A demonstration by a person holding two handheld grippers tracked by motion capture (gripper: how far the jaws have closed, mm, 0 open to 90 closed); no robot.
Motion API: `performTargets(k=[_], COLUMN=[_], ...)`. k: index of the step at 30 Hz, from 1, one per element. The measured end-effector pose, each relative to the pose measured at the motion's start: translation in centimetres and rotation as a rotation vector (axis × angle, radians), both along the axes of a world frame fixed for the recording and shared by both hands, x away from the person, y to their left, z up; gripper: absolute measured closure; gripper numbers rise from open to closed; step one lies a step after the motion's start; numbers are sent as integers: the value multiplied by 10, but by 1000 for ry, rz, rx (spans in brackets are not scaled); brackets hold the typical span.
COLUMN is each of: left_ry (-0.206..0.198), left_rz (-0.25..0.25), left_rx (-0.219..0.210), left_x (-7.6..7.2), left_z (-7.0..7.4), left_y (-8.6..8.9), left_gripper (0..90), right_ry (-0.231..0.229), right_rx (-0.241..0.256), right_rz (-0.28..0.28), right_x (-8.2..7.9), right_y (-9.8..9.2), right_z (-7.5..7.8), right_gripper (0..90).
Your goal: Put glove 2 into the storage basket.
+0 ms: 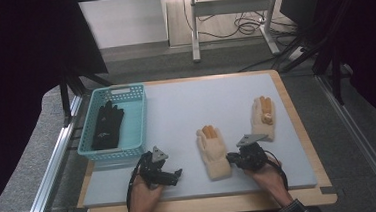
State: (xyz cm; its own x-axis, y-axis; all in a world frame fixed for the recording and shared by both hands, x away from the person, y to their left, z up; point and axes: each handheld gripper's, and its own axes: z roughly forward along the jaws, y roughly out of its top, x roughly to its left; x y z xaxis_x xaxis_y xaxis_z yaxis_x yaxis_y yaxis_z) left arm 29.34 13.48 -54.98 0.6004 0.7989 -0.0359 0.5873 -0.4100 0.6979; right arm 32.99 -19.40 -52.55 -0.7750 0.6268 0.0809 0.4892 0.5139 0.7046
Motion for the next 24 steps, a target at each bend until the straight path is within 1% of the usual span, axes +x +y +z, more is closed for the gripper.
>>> performTargets(k=[5,9,14,18,22,24], left_ry=[0,0,0,0,1,1], left_rz=[0,-2,0,0,1,-1], left_rx=[0,3,0,0,0,2], left_x=[0,0,0,0,0,0], left_z=[0,0,0,0,0,0], left_y=[0,0,0,0,0,0], left_gripper=[16,16,16,15,16,16], right_ry=[-6,-22,-49,-77,-105,-127], right_rx=[5,12,21,26,27,22], right_rz=[31,6,-43,-101,-176,-215], right_x=[-6,-1,9,21,36,44], right_y=[10,4,-16,-38,-63,-76], right_z=[-1,4,11,18,26,31], right_gripper=[793,756,719,707,691,679])
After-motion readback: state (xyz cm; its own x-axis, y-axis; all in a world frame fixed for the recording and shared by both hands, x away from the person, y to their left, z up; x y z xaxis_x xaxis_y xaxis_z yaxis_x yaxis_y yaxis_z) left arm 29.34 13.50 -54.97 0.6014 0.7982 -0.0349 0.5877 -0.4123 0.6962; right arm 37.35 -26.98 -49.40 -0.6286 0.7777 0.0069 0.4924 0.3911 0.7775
